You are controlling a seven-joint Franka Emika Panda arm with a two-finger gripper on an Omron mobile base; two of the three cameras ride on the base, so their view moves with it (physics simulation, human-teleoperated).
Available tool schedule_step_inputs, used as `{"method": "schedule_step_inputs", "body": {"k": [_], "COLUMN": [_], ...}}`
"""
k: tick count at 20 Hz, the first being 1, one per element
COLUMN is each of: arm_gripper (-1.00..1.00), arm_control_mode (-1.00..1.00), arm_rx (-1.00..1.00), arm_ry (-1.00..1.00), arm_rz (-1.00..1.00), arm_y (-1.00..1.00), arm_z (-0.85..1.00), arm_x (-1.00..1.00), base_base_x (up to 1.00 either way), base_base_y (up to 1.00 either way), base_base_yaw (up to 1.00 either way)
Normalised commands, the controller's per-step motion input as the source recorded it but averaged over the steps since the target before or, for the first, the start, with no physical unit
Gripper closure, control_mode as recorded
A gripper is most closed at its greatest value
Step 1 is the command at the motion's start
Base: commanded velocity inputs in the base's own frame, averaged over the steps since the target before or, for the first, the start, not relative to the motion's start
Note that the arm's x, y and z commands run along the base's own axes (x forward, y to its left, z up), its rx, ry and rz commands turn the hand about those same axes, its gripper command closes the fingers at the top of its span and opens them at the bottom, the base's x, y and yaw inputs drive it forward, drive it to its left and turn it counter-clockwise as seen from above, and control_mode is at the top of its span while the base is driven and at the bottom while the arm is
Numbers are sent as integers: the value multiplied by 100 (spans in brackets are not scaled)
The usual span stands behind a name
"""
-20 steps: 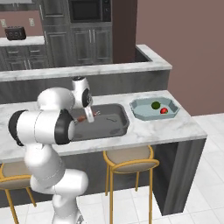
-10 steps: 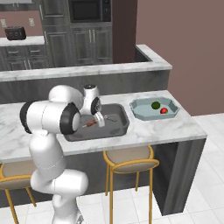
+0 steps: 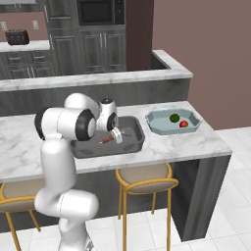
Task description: Place the cold items (lime and tomato) from the fridge in one tupperware on the dining counter. Place the warm items (hot dog and kebab skewer) in the stove area in another tupperware.
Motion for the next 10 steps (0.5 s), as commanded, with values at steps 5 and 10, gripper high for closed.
{"method": "schedule_step_inputs", "body": {"k": [5,10], "arm_gripper": [100,-100], "arm_control_mode": [-100,-100], "arm_rx": [0,3], "arm_ry": [-1,-10], "arm_rz": [0,0], "arm_y": [-16,-12], "arm_z": [-31,-3], "arm_x": [47,25], "base_base_x": [0,0], "base_base_y": [0,0], "base_base_yaw": [0,0]}}
